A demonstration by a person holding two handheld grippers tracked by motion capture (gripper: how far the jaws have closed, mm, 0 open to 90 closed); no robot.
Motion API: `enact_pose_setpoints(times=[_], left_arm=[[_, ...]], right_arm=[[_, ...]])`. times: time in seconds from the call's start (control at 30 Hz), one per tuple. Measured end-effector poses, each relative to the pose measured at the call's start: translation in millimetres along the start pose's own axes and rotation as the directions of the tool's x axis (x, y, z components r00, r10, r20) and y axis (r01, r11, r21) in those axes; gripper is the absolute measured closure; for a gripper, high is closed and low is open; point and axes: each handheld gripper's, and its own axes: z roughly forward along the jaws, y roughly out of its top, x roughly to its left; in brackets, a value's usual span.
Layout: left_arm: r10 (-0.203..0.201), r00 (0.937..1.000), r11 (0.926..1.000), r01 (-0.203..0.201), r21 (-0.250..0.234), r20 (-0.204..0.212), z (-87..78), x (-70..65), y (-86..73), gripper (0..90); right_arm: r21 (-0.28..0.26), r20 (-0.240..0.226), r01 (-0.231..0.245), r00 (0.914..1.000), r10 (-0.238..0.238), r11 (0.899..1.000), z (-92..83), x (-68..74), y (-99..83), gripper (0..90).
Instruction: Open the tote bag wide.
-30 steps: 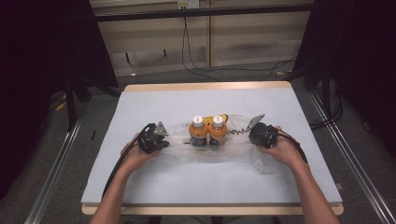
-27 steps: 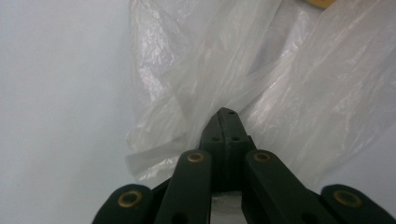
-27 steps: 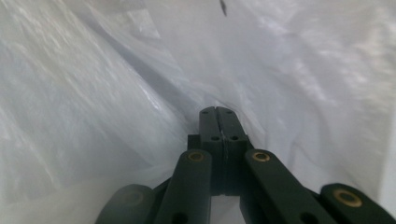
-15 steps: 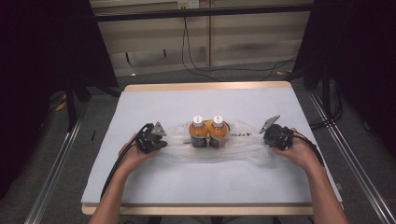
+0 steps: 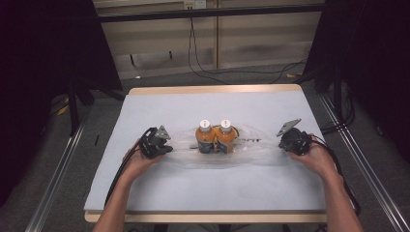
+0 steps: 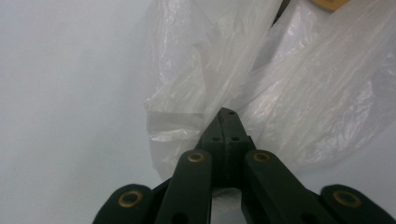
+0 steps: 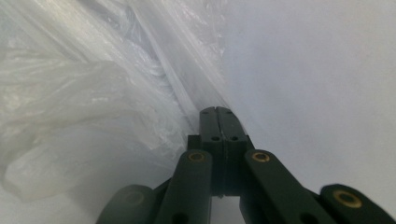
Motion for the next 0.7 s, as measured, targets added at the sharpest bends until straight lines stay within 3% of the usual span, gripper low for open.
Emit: enact_pose_setpoints(times=[0.07, 0.13, 0.23, 0.27, 0.33, 0.37, 0.4, 0.43, 0.47, 0.7], left_arm=[[-0.005, 1.0, 0.9999, 0.005, -0.011, 0.006, 0.0, 1.0, -0.8, 90.0], [-0.024, 0.9996, 0.9992, 0.024, -0.031, 0.018, 0.4, 0.8, -1.2, 90.0], [-0.028, 0.9977, 0.9981, 0.031, -0.052, 0.061, -0.9, 0.2, 0.3, 90.0], [-0.028, 0.9974, 0.9971, 0.032, -0.069, 0.066, -0.9, -0.4, 1.1, 90.0], [-0.06, 0.9933, 0.99, 0.072, -0.121, 0.099, -1.2, -2.7, 2.4, 90.0], [-0.027, 0.9951, 0.9938, 0.037, -0.105, 0.096, -4.3, -0.8, 3.3, 90.0], [-0.058, 0.992, 0.986, 0.074, -0.149, 0.113, -4.1, -2.5, 3.6, 90.0], [-0.033, 0.9914, 0.9887, 0.051, -0.141, 0.127, -7.8, -0.4, 3.9, 90.0], [-0.027, 0.9907, 0.9868, 0.048, -0.155, 0.133, -9.6, -1.0, 4.6, 90.0], [-0.034, 0.9795, 0.9659, 0.083, -0.245, 0.199, -24.3, -8.5, 9.8, 90.0]], right_arm=[[-0.021, -0.009, 0.013, 0.9999, -0.013, 1.0, 1.0, -2.3, -0.5, 90.0], [-0.03, -0.013, -0.004, 0.9999, 0.003, 1.0, 1.6, -2.2, -0.1, 90.0], [-0.05, -0.033, -0.016, 0.9994, 0.014, 0.999, 1.7, -1.8, 0.3, 90.0], [-0.053, -0.041, -0.018, 0.9991, 0.016, 0.998, 1.3, -1.6, 0.3, 90.0], [-0.066, -0.049, -0.021, 0.9986, 0.017, 0.998, 1.1, -0.6, 0.8, 90.0], [-0.076, -0.059, -0.024, 0.998, 0.02, 0.997, 0.9, 0.9, 1.4, 90.0], [-0.08, -0.068, -0.021, 0.9976, 0.016, 0.997, 0.9, 2.3, 2.5, 90.0], [-0.082, -0.068, -0.016, 0.9977, 0.01, 0.997, 0.3, 3.4, 3.8, 90.0], [-0.088, -0.073, -0.02, 0.9972, 0.014, 0.996, -1.1, 4.6, 4.7, 90.0], [-0.217, -0.124, -0.05, 0.992, 0.023, 0.975, -19.4, 7.7, 10.4, 90.0]])
